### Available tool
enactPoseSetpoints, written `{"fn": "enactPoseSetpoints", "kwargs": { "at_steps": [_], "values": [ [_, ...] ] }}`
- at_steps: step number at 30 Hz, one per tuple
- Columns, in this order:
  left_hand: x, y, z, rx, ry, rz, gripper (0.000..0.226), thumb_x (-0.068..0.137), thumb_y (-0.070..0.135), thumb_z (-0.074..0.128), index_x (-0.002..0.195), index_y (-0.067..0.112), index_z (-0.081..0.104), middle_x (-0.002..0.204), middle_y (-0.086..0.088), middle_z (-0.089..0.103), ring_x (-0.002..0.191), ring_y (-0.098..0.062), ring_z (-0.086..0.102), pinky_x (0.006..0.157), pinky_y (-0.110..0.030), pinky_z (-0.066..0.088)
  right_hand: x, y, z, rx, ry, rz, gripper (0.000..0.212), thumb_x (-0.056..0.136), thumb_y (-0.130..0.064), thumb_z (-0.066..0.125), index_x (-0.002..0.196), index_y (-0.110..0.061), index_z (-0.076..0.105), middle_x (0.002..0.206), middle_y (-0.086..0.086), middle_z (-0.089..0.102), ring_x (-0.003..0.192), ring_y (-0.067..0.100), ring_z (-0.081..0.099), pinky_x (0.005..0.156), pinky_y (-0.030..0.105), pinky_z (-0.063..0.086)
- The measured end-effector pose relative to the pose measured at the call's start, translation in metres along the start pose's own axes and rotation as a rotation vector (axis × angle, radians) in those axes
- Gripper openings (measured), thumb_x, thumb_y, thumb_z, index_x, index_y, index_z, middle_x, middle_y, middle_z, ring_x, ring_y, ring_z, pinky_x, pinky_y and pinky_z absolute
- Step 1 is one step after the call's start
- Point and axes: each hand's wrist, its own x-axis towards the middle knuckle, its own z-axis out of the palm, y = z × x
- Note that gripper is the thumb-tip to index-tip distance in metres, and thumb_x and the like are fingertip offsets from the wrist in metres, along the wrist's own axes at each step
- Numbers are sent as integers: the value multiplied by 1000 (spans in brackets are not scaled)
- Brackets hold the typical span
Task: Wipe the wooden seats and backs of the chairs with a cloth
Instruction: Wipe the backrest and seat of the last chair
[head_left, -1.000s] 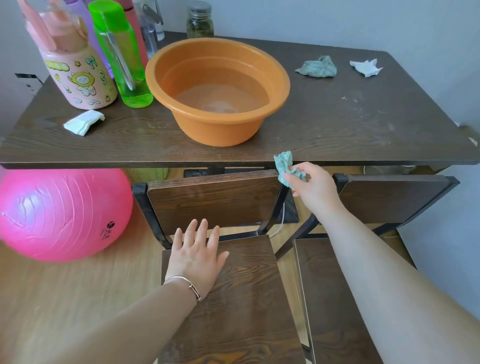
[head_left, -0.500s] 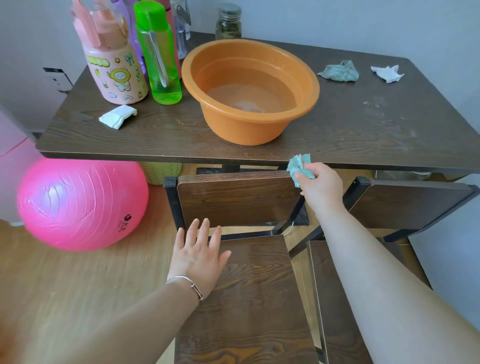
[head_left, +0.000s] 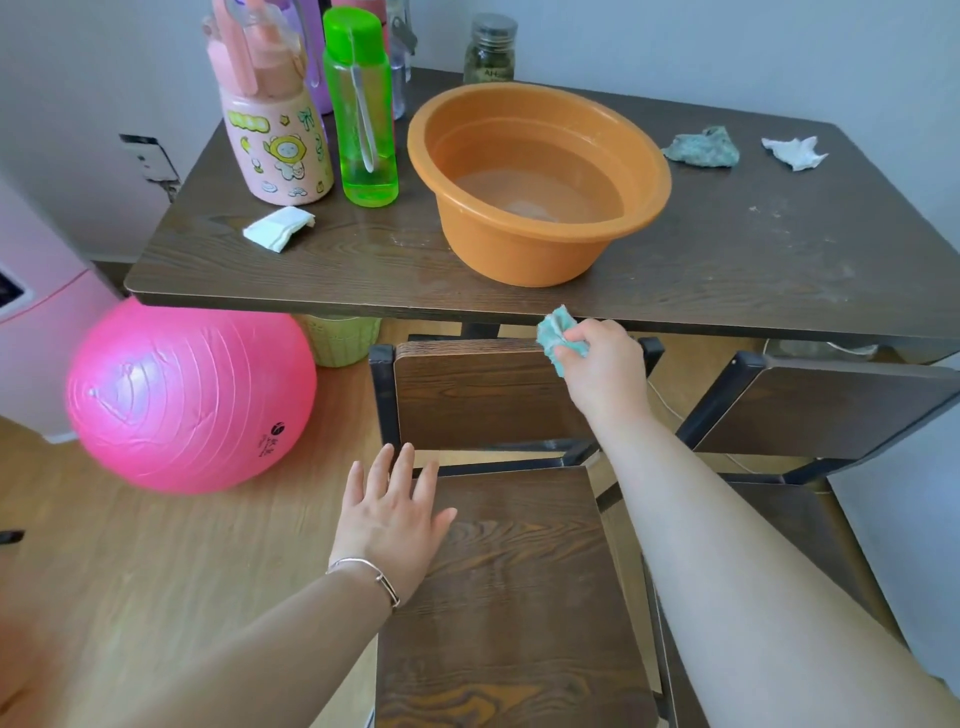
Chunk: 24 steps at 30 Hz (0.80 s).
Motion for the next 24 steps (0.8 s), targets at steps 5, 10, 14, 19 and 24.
{"fn": "enactPoseSetpoints", "kwargs": {
  "at_steps": [5, 10, 14, 19, 24],
  "values": [
    [6, 10, 5, -6, 3, 8, 65, 98, 58, 17, 153, 24, 13, 162, -8, 6, 149, -30, -2, 119, -51, 6, 18, 51, -35, -140, 82, 52, 25, 95, -21, 63, 118, -14, 64, 119, 7, 58, 104, 21, 60, 74, 22, 46],
    [16, 24, 22, -3, -21, -19, 65, 98, 58, 18, 153, 23, 12, 161, -7, 7, 149, -29, -1, 119, -51, 7, 9, 77, -33, -85, 130, -11, 20, 96, -24, 61, 114, -15, 58, 117, 6, 58, 106, 19, 60, 74, 20, 50],
    [23, 35, 42, -21, -53, -63, 65, 98, 58, 17, 153, 24, 12, 161, -6, 10, 149, -28, 1, 119, -50, 7, -17, 99, 2, -24, 176, -25, 18, 95, -26, 62, 108, -16, 55, 114, 5, 59, 105, 16, 61, 70, 18, 53],
    [31, 45, 73, -29, -59, -105, 65, 97, 59, 17, 153, 25, 15, 161, -5, 13, 148, -27, 5, 119, -49, 9, -44, 124, 58, 191, 216, 146, 15, 96, -27, 61, 104, -15, 57, 106, 1, 64, 97, 12, 62, 68, 7, 42],
    [35, 49, 104, -58, -101, -145, 65, 97, 58, 14, 153, 25, 14, 161, -6, 10, 148, -27, 2, 119, -49, 8, -48, 134, 97, 247, 331, 218, 21, 95, -31, 62, 107, -15, 56, 112, 1, 66, 104, 11, 64, 77, 20, 56]
  ]
}}
